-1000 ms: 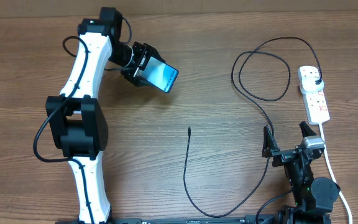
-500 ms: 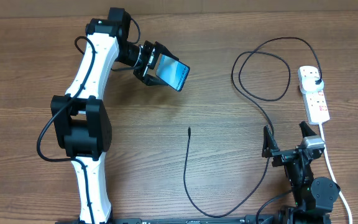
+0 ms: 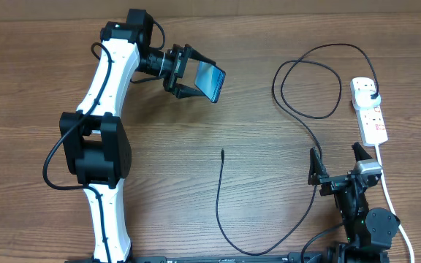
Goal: Plug charger to phone and switch on socket
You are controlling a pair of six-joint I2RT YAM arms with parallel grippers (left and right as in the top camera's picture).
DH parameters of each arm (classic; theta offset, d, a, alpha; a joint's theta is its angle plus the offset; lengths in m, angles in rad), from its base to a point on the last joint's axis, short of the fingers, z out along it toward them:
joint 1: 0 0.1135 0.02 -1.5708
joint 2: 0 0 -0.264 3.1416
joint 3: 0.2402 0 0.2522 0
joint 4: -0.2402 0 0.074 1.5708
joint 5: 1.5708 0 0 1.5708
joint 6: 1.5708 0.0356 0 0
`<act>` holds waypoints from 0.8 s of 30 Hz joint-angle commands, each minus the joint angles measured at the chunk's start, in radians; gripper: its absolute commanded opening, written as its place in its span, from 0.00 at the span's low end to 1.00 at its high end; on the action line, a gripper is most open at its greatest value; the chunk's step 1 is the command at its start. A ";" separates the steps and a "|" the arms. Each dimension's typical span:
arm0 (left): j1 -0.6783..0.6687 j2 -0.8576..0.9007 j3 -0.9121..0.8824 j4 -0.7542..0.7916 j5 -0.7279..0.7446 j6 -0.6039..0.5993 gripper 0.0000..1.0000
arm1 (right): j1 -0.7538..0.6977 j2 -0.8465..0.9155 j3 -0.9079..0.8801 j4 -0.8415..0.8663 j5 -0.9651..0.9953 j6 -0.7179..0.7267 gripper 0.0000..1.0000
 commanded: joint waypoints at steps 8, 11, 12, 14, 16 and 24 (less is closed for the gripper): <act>-0.003 -0.042 0.027 -0.016 0.184 0.023 0.04 | 0.007 -0.008 -0.011 0.005 0.010 0.003 1.00; -0.003 -0.042 0.027 -0.015 0.200 0.023 0.04 | 0.007 -0.008 -0.011 0.005 0.010 0.003 1.00; -0.003 -0.042 0.027 -0.015 0.200 0.023 0.04 | 0.007 -0.008 -0.011 0.005 0.010 0.003 1.00; -0.003 -0.042 0.027 -0.015 0.200 0.023 0.04 | 0.007 -0.008 -0.011 0.005 0.010 0.003 1.00; -0.003 -0.042 0.027 -0.015 0.200 0.023 0.04 | 0.007 -0.008 -0.011 0.005 0.010 0.003 1.00; -0.003 -0.042 0.027 -0.017 0.201 0.023 0.04 | 0.007 -0.008 -0.011 0.005 0.010 0.003 1.00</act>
